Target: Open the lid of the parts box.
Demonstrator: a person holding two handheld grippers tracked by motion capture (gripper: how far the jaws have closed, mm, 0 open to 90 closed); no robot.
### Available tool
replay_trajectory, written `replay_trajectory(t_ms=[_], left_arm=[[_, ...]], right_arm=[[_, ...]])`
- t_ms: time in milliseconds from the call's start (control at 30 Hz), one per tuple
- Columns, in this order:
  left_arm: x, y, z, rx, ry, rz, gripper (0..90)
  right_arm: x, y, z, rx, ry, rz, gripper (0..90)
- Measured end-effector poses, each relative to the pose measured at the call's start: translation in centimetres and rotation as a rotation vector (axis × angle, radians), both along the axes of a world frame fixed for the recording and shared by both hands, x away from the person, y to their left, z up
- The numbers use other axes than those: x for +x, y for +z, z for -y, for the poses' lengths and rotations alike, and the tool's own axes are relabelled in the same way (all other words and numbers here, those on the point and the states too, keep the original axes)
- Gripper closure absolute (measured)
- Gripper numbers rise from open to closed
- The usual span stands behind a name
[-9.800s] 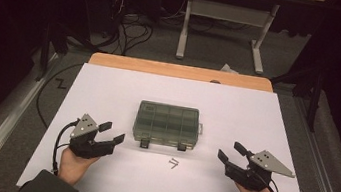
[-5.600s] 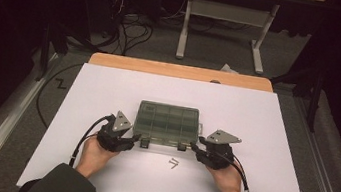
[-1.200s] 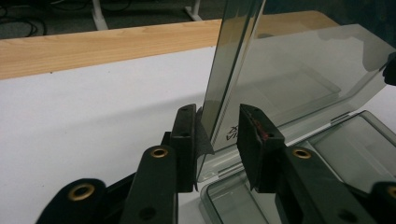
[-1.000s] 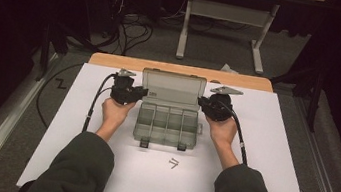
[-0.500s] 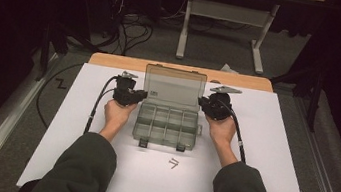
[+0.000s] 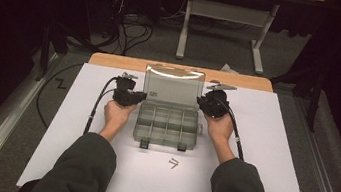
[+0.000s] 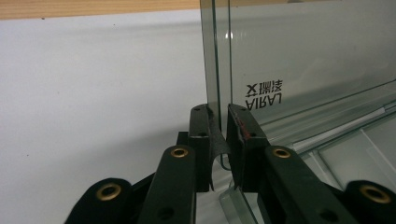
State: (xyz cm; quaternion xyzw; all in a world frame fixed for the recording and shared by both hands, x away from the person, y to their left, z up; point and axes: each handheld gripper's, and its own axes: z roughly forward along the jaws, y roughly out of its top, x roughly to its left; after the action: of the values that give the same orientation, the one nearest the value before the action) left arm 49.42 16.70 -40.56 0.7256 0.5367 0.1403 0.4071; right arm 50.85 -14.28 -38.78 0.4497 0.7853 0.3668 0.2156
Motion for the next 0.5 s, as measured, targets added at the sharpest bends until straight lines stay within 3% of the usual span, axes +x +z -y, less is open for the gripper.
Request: replay_trajectory(t_ms=[267, 500], left_arm=[[0.1, -0.3, 0.0, 0.015, 0.002, -0.005, 72.2], [-0.1, 0.0, -0.3, 0.022, 0.002, 0.009, 64.6]], right_arm=[[0.3, -0.9, -0.3, -0.036, -0.001, -0.035, 78.9], [0.2, -1.1, -0.3, -0.019, 0.003, -0.05, 70.8]])
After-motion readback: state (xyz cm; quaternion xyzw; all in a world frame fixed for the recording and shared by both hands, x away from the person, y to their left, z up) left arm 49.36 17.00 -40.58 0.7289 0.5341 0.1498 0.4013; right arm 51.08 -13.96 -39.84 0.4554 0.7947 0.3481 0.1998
